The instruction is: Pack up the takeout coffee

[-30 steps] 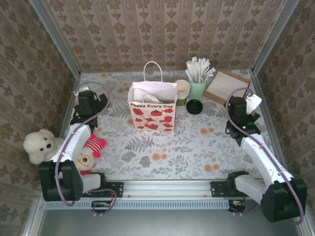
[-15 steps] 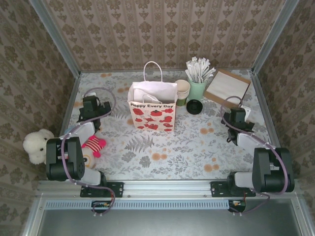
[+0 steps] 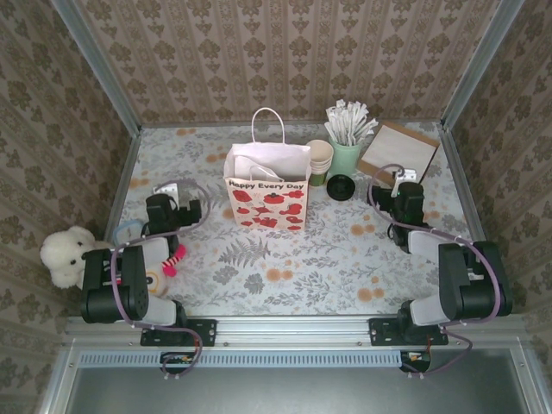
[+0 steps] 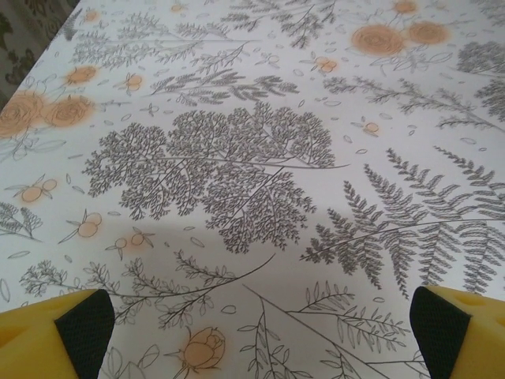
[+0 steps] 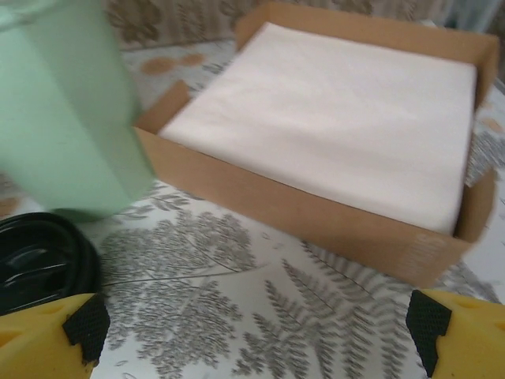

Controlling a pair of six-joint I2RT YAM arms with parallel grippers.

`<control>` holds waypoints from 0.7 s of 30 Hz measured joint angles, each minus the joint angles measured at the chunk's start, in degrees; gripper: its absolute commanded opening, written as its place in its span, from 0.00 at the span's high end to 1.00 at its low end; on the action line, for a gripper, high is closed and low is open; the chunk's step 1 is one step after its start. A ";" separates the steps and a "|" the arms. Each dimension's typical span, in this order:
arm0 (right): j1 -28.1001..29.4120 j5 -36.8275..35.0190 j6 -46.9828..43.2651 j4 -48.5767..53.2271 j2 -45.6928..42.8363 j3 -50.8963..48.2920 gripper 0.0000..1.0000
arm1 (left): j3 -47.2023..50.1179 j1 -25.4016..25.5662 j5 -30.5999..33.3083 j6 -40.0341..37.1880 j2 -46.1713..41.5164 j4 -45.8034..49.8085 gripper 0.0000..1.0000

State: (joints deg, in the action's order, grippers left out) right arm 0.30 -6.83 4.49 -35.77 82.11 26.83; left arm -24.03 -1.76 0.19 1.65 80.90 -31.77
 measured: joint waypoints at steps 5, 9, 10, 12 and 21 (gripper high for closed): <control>3.06 0.63 -3.32 -8.44 2.82 -5.16 0.00 | 4.13 -0.22 -2.62 -1.09 0.02 -12.70 0.00; 3.15 1.09 -4.33 -12.26 4.37 -6.08 0.00 | 8.68 -0.22 -3.21 -1.53 4.76 -23.19 0.00; 2.82 1.14 -4.24 -12.22 4.87 -5.77 0.00 | 7.98 -0.20 -3.23 -1.70 6.51 -22.62 0.00; 1.70 1.25 -3.87 -11.96 5.27 -5.11 0.00 | 5.33 0.57 -2.05 -1.99 7.69 -19.10 0.00; 0.66 1.27 -2.97 -12.09 5.27 -4.52 0.00 | 1.03 2.97 1.60 -2.99 7.76 -17.31 0.00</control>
State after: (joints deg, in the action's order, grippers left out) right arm 0.95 -5.56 1.52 -47.86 87.37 22.31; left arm -23.00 1.21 1.78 -1.34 88.66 -49.08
